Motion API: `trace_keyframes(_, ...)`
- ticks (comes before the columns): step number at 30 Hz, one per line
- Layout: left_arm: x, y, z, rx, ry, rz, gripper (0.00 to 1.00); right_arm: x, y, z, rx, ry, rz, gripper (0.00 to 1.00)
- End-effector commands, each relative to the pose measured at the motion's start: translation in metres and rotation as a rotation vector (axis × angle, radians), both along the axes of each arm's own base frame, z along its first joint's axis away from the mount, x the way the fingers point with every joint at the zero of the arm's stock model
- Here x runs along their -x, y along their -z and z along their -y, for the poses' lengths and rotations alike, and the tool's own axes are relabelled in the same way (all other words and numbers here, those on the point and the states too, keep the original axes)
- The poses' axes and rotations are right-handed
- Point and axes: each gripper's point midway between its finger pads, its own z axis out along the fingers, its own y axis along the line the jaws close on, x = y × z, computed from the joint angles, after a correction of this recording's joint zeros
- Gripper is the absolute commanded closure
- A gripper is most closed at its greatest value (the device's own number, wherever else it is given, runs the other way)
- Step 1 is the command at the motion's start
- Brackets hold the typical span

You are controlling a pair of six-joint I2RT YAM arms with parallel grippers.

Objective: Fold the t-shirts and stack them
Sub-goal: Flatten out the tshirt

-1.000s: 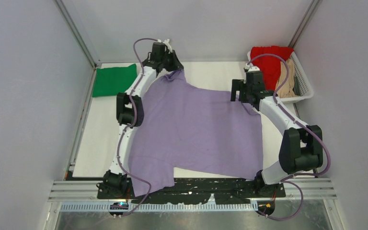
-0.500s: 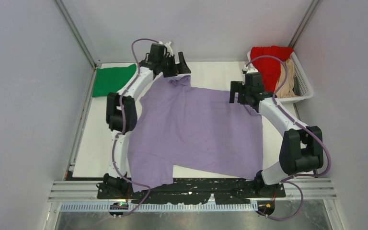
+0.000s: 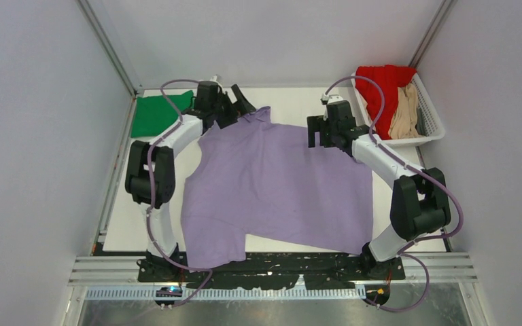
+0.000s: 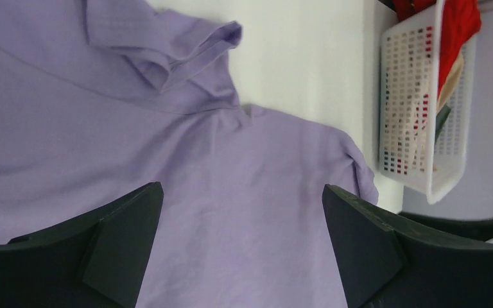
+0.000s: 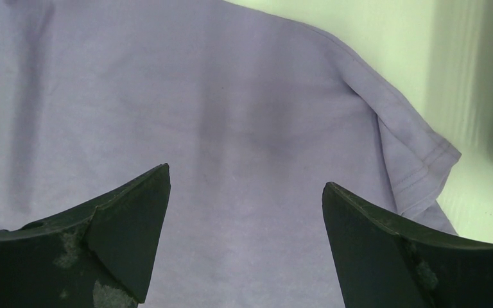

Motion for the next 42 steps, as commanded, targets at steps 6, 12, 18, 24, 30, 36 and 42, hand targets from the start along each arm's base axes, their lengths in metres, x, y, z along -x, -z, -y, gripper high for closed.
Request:
trace_keyframes(6,-0.077,0.043,0.000,0.371,-0.417,-0.107,0.00,-0.003,-0.030,0.011,-0.023,0.090,0.079,0.05)
trace_keyframes(12,-0.108,0.057,0.000,0.339,-0.544,-0.104,0.00,0.002,-0.034,0.021,0.017,0.117,0.085,0.04)
trace_keyframes(18,-0.147,0.059,0.018,0.384,-0.557,-0.092,0.00,0.006,-0.033,0.033,0.070,0.144,0.079,0.05)
trace_keyframes(24,-0.208,0.027,0.031,0.470,-0.564,0.077,0.00,0.005,-0.029,0.042,0.121,0.169,0.066,0.05)
trace_keyframes(30,-0.204,-0.019,0.022,0.403,-0.468,0.193,0.00,0.009,-0.021,0.044,0.115,0.175,0.046,0.04)
trace_keyframes(36,-0.130,-0.078,0.015,0.138,-0.213,0.219,0.00,0.012,-0.008,0.041,0.055,0.219,0.007,0.05)
trace_keyframes(42,-0.009,-0.035,0.008,0.049,-0.006,0.042,0.00,0.016,0.022,0.041,-0.074,0.245,-0.105,0.05)
